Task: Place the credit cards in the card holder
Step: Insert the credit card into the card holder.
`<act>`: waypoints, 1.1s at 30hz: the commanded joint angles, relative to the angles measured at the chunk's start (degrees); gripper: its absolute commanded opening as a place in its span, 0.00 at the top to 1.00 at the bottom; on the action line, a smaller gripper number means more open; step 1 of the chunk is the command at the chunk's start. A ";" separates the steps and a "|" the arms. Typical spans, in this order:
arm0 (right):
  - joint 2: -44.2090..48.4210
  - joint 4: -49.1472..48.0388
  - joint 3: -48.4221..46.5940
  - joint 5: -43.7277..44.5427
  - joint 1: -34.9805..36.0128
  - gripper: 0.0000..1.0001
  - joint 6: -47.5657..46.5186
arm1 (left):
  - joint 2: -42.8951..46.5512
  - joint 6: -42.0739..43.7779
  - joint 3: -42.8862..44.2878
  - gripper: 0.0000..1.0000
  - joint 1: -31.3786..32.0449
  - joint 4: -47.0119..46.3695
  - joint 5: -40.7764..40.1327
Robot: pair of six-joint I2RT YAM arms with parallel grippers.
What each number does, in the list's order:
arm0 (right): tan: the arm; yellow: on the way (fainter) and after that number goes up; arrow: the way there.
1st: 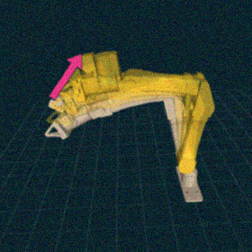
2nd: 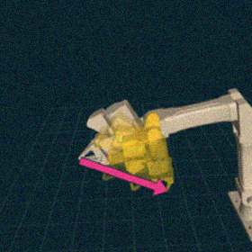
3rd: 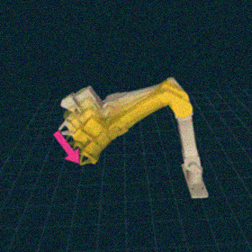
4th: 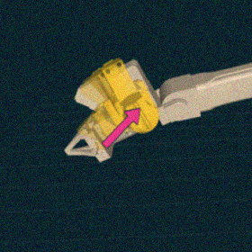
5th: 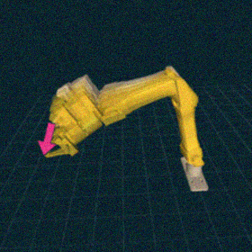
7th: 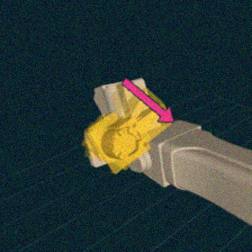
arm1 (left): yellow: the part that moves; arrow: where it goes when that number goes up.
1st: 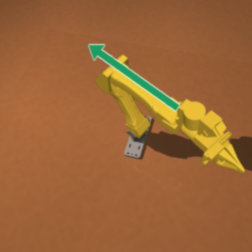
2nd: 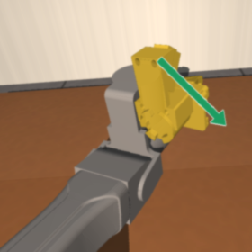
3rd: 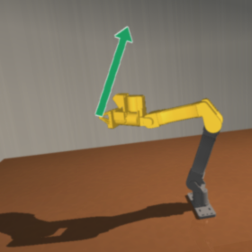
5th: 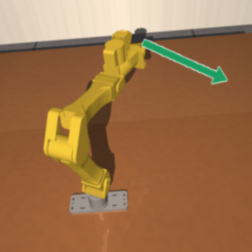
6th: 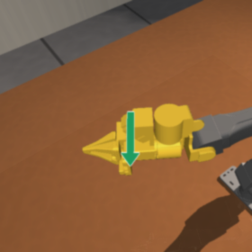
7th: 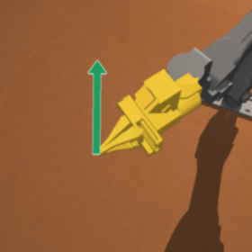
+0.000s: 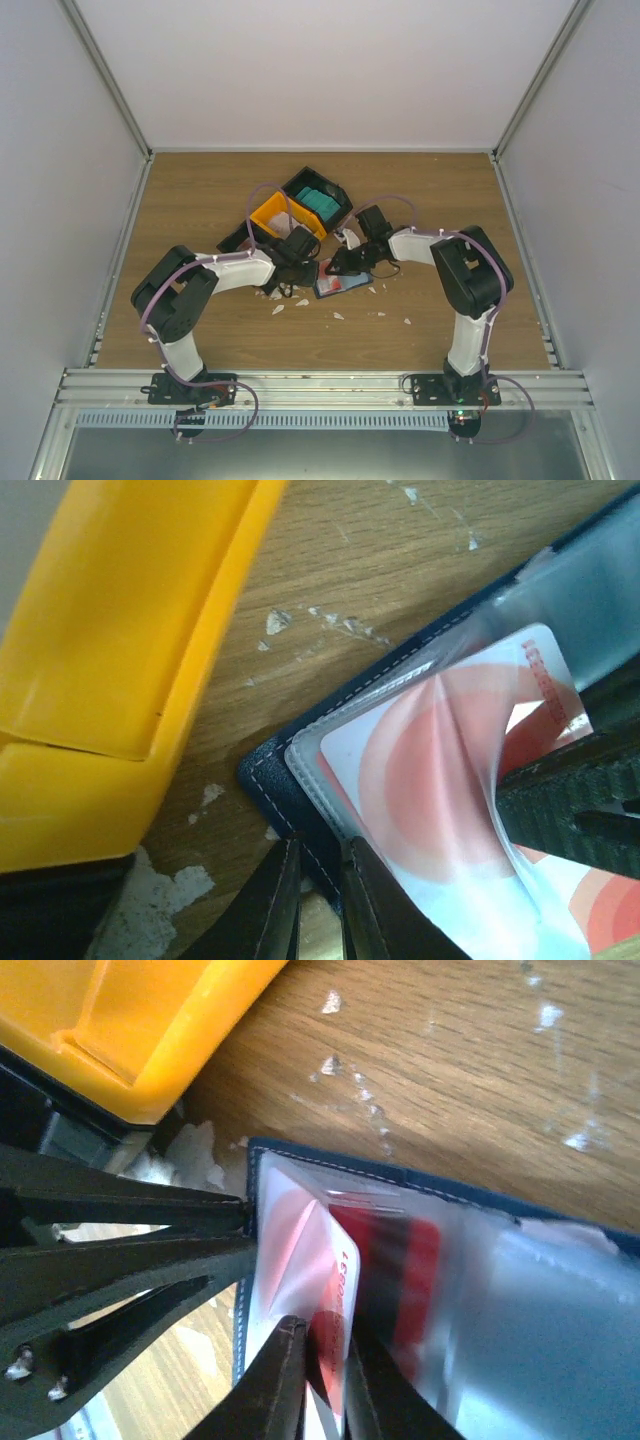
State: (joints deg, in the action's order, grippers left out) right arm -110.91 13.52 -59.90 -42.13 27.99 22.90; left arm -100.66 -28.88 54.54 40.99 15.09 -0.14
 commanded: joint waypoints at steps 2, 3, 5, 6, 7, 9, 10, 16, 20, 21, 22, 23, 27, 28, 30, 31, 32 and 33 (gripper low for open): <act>5.13 5.62 2.28 14.79 1.56 0.76 0.09 | 2.28 0.58 -0.59 0.84 1.19 -3.53 4.79; 6.65 5.83 2.57 15.40 1.55 0.72 -0.04 | 2.48 0.70 -0.50 0.84 1.19 -3.41 4.80; 8.63 6.98 2.57 16.92 1.54 0.67 -0.12 | 2.51 0.82 -0.58 0.84 1.19 -3.66 5.30; 9.26 7.75 2.39 17.73 1.61 0.65 -0.14 | 2.38 0.84 -0.50 0.83 1.19 -3.67 5.83; 9.76 8.29 2.37 18.70 1.55 0.63 -0.14 | 2.42 0.85 -0.48 0.84 1.19 -3.71 6.39; 10.45 9.11 2.65 20.62 1.63 0.61 0.29 | 2.96 0.60 -0.98 0.83 1.19 -4.16 6.71; 10.72 9.38 2.74 21.47 1.70 0.61 0.45 | 3.33 0.51 -1.28 0.83 1.19 -4.50 6.80; 11.04 9.58 2.60 23.15 3.38 0.60 1.05 | 5.35 -0.72 -2.13 0.78 1.19 -4.80 6.76; 8.80 9.28 1.84 23.79 4.65 0.58 1.63 | 4.43 -3.65 -1.59 0.75 1.07 -2.44 4.08; 8.05 9.47 1.39 24.18 5.23 0.57 1.77 | 3.83 -4.44 -1.13 0.75 0.95 -1.51 3.85; 7.47 9.65 0.96 24.46 5.64 0.54 1.80 | 3.29 -4.99 -0.84 0.74 0.86 -0.92 4.06; 6.94 9.72 0.60 24.77 6.08 0.52 1.85 | 2.91 -5.46 -0.75 0.74 0.77 -1.05 4.51; 6.07 9.84 -0.44 25.19 7.76 0.52 1.91 | 1.01 -6.49 -0.10 0.72 0.76 -0.61 5.25; 6.06 9.92 -0.60 25.28 8.18 0.53 1.97 | 0.47 -6.67 0.25 0.72 0.76 -0.14 4.90; 5.95 10.36 -1.46 25.90 9.05 0.53 1.72 | -0.63 -6.64 0.55 0.72 0.76 0.15 4.73; 5.86 10.79 -1.98 26.33 9.59 0.53 1.64 | -1.14 -6.63 0.68 0.72 0.76 0.23 4.82; 5.72 11.37 -2.58 26.96 10.02 0.54 1.43 | -1.58 -6.57 0.81 0.72 0.76 0.20 5.06; 5.49 11.96 -3.16 27.70 10.56 0.54 1.18 | -1.79 -6.51 0.90 0.72 0.76 0.12 5.18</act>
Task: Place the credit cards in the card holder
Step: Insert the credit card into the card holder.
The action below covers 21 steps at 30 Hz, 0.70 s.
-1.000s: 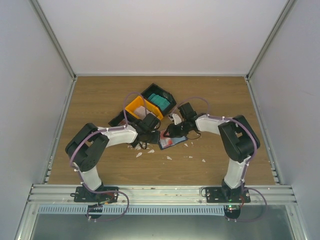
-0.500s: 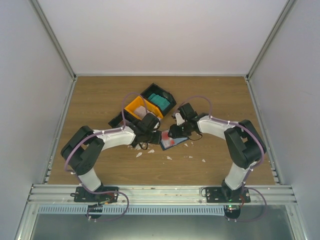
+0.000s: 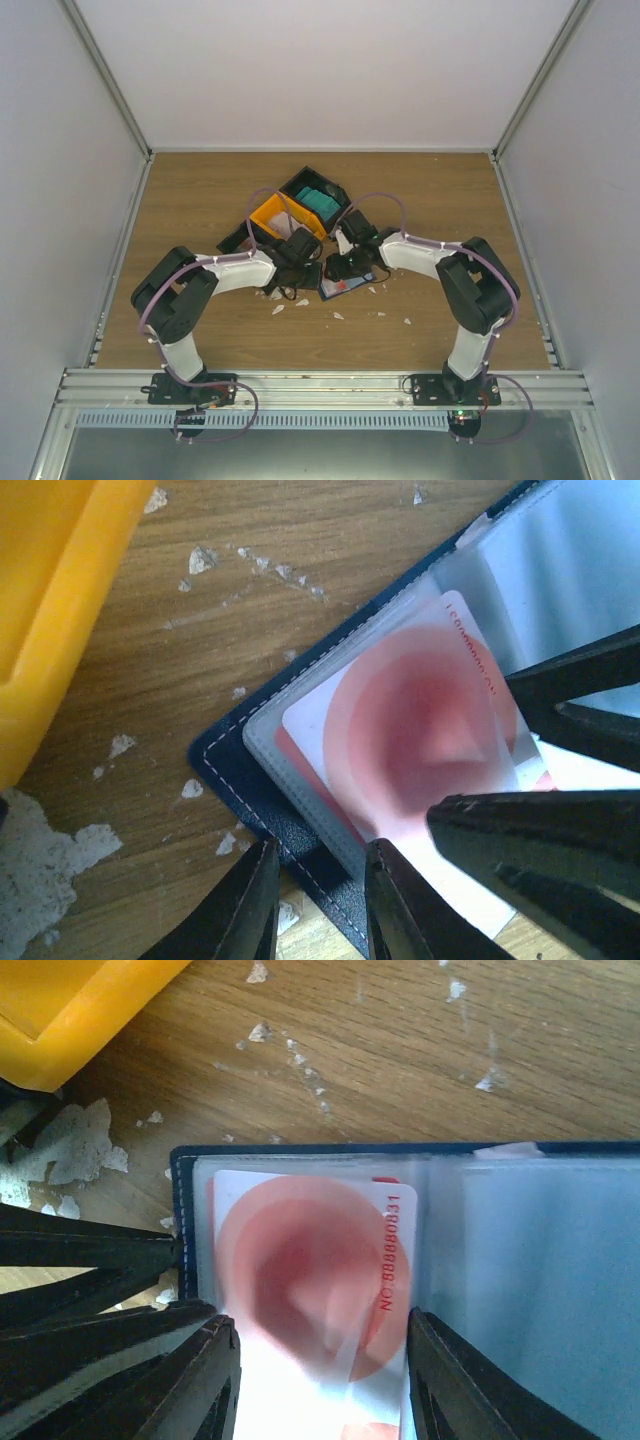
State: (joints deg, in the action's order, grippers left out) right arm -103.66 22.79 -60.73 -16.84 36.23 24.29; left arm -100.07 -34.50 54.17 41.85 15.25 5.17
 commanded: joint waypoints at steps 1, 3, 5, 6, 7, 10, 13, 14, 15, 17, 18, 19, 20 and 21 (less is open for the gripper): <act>-1.95 3.24 -2.78 3.03 2.81 0.54 -0.51 | -2.58 -0.92 1.21 0.72 -0.10 -0.20 0.06; -2.12 3.81 -3.47 3.54 3.70 0.54 -1.05 | -2.58 -0.64 0.91 0.72 -0.10 -0.64 0.27; -2.29 4.12 -4.03 3.51 4.34 0.54 -1.30 | -2.11 -0.45 0.53 0.72 -0.10 -1.10 0.54; -2.50 4.29 -4.23 3.60 4.56 0.54 -1.42 | -1.83 -0.35 0.31 0.72 -0.10 -1.37 0.53; -2.59 4.42 -4.42 3.75 4.72 0.54 -1.44 | -1.51 -0.20 0.12 0.72 -0.10 -1.60 0.44; -1.87 4.96 -4.58 6.24 4.73 0.54 -0.39 | -0.50 -0.01 -0.19 0.72 -0.17 -1.78 -0.04; 1.29 4.98 -4.17 10.79 4.27 0.53 1.54 | 1.42 0.33 -0.98 0.72 -0.26 -2.33 -0.15; 2.50 5.17 -3.94 12.45 3.88 0.52 2.27 | 2.33 0.53 -1.22 0.71 -0.27 -2.63 -0.06; 3.82 5.43 -3.50 14.56 3.48 0.50 3.11 | 3.25 0.65 -1.36 0.69 -0.35 -2.65 -0.14; 6.72 5.56 -2.20 18.14 2.74 0.47 4.38 | 5.31 0.86 -1.60 0.66 -0.43 -2.47 -0.39; 8.27 5.60 -1.32 20.02 2.29 0.45 5.24 | 6.38 1.05 -1.73 0.64 -0.49 -2.35 -0.40; 9.82 5.68 -0.20 21.63 1.80 0.43 6.16 | 7.73 1.17 -1.78 0.62 -0.53 -2.19 -0.63; 11.28 5.58 1.11 22.82 1.22 0.41 6.93 | 9.66 1.32 -1.94 0.59 -0.60 -1.85 -1.10; 12.73 5.40 2.41 23.53 0.59 0.40 7.51 | 10.63 1.56 -2.04 0.56 -0.67 -1.47 -1.48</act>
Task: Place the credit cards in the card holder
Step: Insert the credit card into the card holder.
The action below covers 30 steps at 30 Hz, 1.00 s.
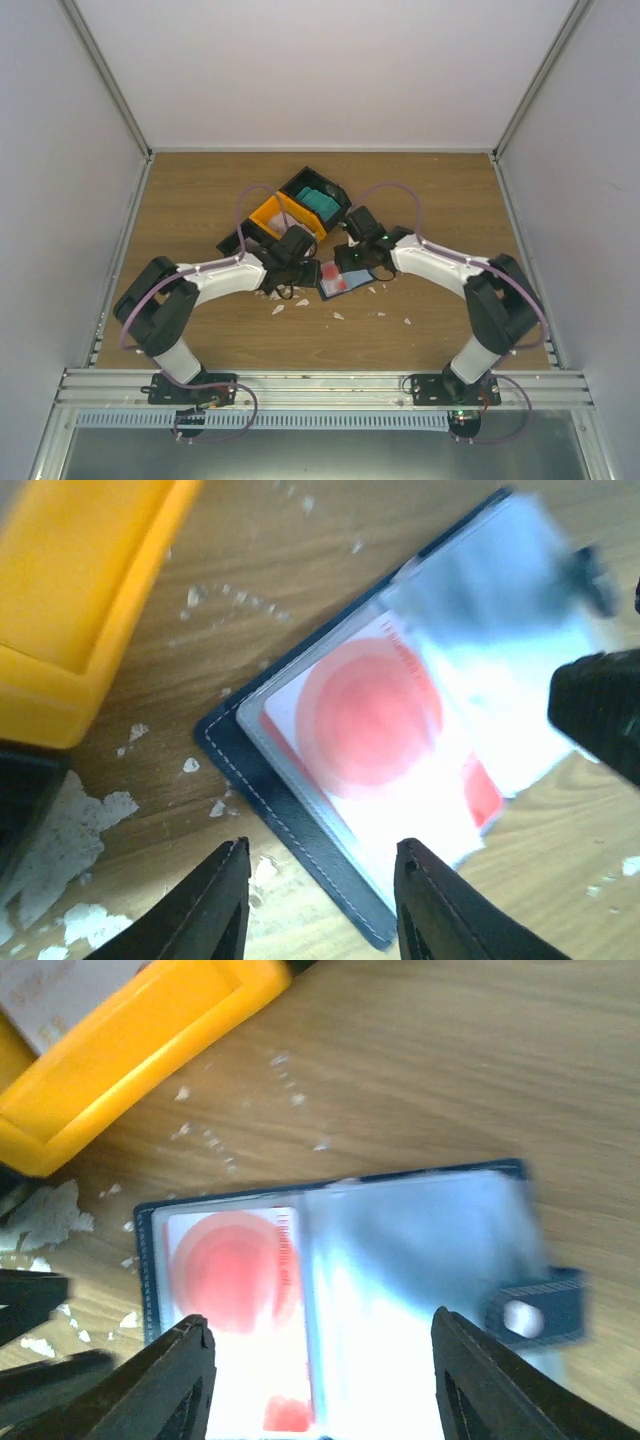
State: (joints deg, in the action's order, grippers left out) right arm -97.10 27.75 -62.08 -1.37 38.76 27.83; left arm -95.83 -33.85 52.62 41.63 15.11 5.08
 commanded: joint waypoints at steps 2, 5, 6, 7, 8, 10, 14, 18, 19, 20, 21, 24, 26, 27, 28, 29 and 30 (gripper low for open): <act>9.17 -0.38 6.92 8.52 -3.69 0.37 5.14 | 10.27 1.71 -0.50 0.51 -0.70 -0.44 -2.00; 12.92 -2.52 11.07 6.48 -6.42 0.32 5.35 | 15.72 3.71 -0.25 0.41 -0.92 1.51 -3.08; 13.85 -3.24 12.38 5.56 -7.07 0.30 5.19 | 17.65 4.54 -0.10 0.38 -1.00 2.36 -3.40; 14.24 -3.93 13.35 3.92 -7.86 0.29 4.81 | 19.27 5.61 0.12 0.33 -1.10 3.12 -3.71; 14.37 -4.74 14.39 2.19 -8.67 0.29 4.42 | 21.05 7.00 0.37 0.29 -1.17 3.89 -3.80; 14.10 -6.78 16.13 -1.61 -10.14 0.29 3.89 | 24.10 10.41 0.67 0.25 -1.20 5.36 -3.96; 12.14 -11.25 17.99 -7.61 -11.97 0.31 2.70 | 28.57 13.34 0.95 0.18 -1.87 7.75 -4.58; 8.99 -13.75 17.43 -10.93 -13.06 0.40 2.02 | 30.61 14.03 1.68 0.17 -3.20 9.21 -3.95; 8.23 -13.82 17.04 -11.20 -13.07 0.42 1.74 | 30.88 14.25 1.99 0.17 -3.52 9.56 -3.41; 7.37 -13.70 16.62 -11.55 -13.10 0.44 1.36 | 30.96 14.63 2.49 0.17 -3.83 9.90 -2.63; 6.47 -13.57 16.30 -11.75 -13.05 0.46 1.08 | 30.97 15.03 2.96 0.16 -4.10 10.14 -1.83; 4.63 -12.71 15.97 -11.75 -13.08 0.50 0.35 | 30.12 16.33 4.71 0.16 -4.60 10.90 0.73; 4.25 -12.49 16.31 -12.10 -13.02 0.52 0.12 | 29.19 16.98 5.59 0.16 -4.86 11.59 1.36; 4.32 -12.51 16.63 -12.41 -12.95 0.52 0.04 | 28.61 17.12 5.95 0.16 -5.01 11.74 1.47; 4.38 -12.43 16.91 -12.56 -12.94 0.54 0.00 | 28.00 17.29 6.26 0.16 -5.10 11.90 1.49; 4.56 -12.26 17.19 -12.67 -12.76 0.57 0.00 | 27.26 17.38 6.59 0.16 -5.21 12.11 1.61; 4.76 -12.15 17.44 -12.81 -12.56 0.59 0.02 | 26.46 17.45 7.00 0.16 -5.36 12.32 1.66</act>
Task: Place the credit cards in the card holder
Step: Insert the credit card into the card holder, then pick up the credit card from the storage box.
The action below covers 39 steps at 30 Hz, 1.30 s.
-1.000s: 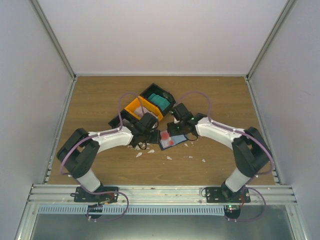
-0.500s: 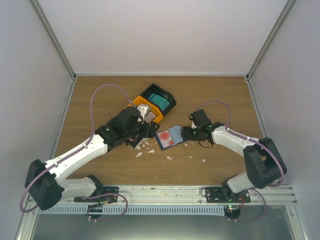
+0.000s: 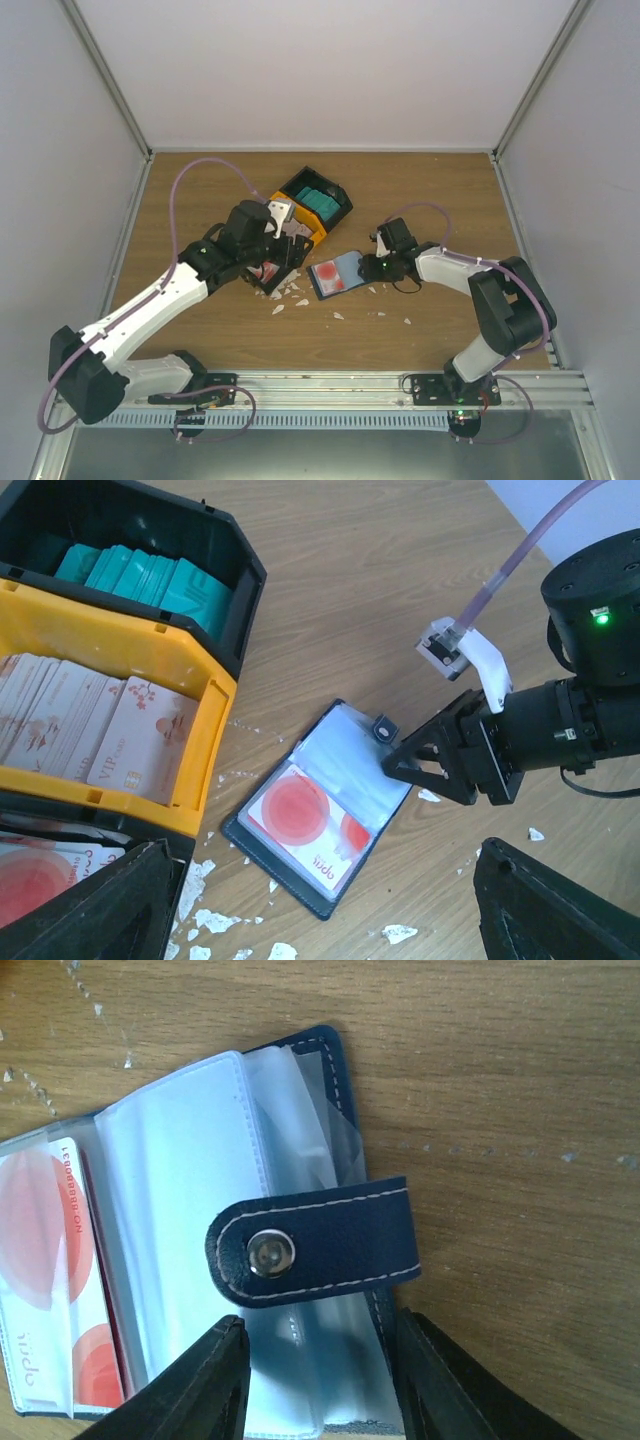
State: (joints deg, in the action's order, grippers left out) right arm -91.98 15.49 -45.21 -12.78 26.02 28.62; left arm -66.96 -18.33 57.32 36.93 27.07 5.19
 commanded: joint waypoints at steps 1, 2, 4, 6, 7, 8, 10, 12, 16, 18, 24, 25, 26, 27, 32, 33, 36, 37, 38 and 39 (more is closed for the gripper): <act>-0.23 0.27 0.90 -1.51 0.46 0.61 -0.62 | -3.35 2.04 2.80 0.16 -0.77 0.72 1.57; -0.05 0.45 1.19 -1.62 0.78 0.63 -0.47 | -4.28 2.25 3.35 0.16 -0.87 0.95 1.65; 0.31 0.74 1.68 -1.55 1.63 0.67 -0.01 | -6.42 2.73 4.67 0.17 -1.04 1.60 1.55; 0.53 0.69 2.44 -1.38 2.51 0.68 0.59 | -8.53 3.52 6.11 0.17 -1.22 2.18 1.48; 0.74 0.57 2.84 -1.13 2.85 0.68 0.98 | -9.65 3.89 6.77 0.17 -1.43 2.35 1.30; 1.01 0.53 3.15 -0.81 3.12 0.68 1.32 | -10.69 4.37 7.48 0.18 -1.63 2.59 1.17; 1.52 0.63 3.63 0.10 3.45 0.68 1.75 | -12.98 5.77 8.86 0.20 -2.29 2.75 1.59; 2.50 1.13 3.64 2.00 3.43 0.65 2.06 | -15.70 7.14 10.83 0.23 -2.98 3.22 1.76; 6.35 2.52 2.72 6.26 3.42 0.55 2.78 | -21.96 9.57 15.53 0.37 -4.39 4.22 2.72; 8.32 3.51 2.05 7.90 3.42 0.52 2.89 | -26.26 10.35 17.81 0.45 -5.22 5.10 1.82; 12.26 4.35 0.75 8.90 3.43 0.50 1.69 | -37.17 12.49 24.80 0.54 -8.59 8.61 0.35; 12.30 4.41 0.55 8.63 3.45 0.50 1.42 | -38.85 12.85 25.95 0.55 -9.03 9.21 0.17; 12.27 4.46 0.42 8.43 3.47 0.50 1.19 | -40.28 13.36 27.00 0.55 -9.32 9.75 0.20; 12.22 4.46 0.19 8.31 3.43 0.50 0.93 | -41.75 13.81 27.98 0.55 -9.63 10.29 -0.13; 10.95 4.08 -0.88 7.04 3.42 0.50 0.30 | -47.73 15.42 32.45 0.56 -10.63 13.07 -3.34; 10.61 3.82 -0.99 6.88 3.42 0.50 0.21 | -49.15 15.91 33.78 0.55 -10.65 13.69 -4.38; 9.53 2.84 -1.02 6.31 3.38 0.50 0.22 | -51.75 17.92 36.97 0.53 -10.62 15.73 -6.69; 9.14 2.66 -1.01 6.16 3.44 0.50 0.21 | -52.48 19.27 37.79 0.53 -10.71 16.27 -7.00; 8.68 2.48 -0.94 6.03 3.41 0.50 0.21 | -53.01 20.20 38.34 0.53 -10.73 16.66 -7.04; 8.33 2.35 -0.93 5.88 3.44 0.50 0.21 | -53.52 20.85 38.65 0.54 -10.74 16.90 -6.85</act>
State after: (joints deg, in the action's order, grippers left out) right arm -81.87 19.11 -45.04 -6.46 29.26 29.74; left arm -118.58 -1.39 93.47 26.46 41.74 0.49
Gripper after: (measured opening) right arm 0.500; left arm 0.468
